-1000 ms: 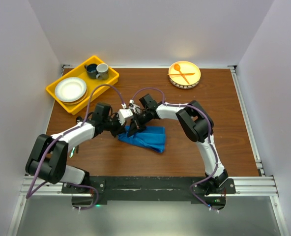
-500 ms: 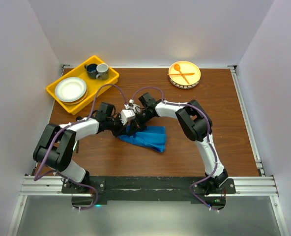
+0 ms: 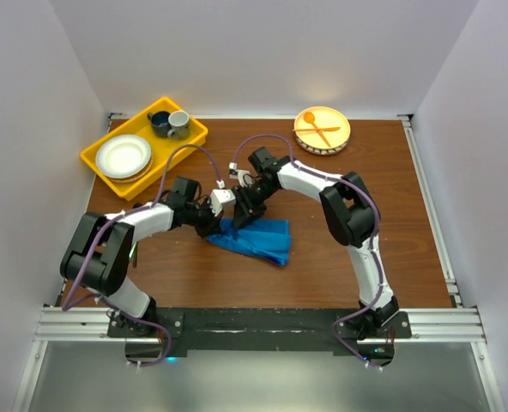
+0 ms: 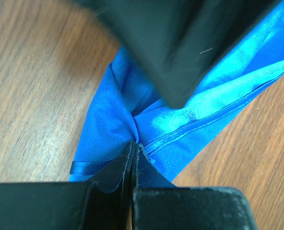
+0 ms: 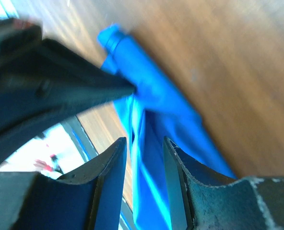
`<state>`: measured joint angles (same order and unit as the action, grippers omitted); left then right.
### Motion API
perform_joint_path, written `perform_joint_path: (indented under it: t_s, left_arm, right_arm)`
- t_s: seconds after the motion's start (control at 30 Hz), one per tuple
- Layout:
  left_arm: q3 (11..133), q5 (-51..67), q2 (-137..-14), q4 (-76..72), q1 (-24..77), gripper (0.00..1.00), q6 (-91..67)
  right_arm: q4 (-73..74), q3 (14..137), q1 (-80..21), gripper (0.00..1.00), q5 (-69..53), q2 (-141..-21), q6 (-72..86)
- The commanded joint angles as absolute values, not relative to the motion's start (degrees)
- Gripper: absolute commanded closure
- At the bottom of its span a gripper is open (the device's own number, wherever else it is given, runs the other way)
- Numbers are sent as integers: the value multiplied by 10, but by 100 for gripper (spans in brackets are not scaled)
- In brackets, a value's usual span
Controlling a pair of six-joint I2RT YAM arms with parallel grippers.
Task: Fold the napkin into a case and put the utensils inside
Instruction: Stuff the top corner of the smaller-rectangle-folded napkin into the folded napkin.
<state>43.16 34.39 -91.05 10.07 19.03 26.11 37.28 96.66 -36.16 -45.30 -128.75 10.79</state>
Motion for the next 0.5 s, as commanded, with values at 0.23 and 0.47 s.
perform_joint_path:
  t_s: [0.23,0.47]
  left_arm:
    - [433,330,-926,122,183,100,261]
    - [432,331,-927,120,183,100,262]
  right_arm:
    - [483,896,-364,59,-401,-1161,-86]
    - [484,871,-365,50,-403,-1143,-103]
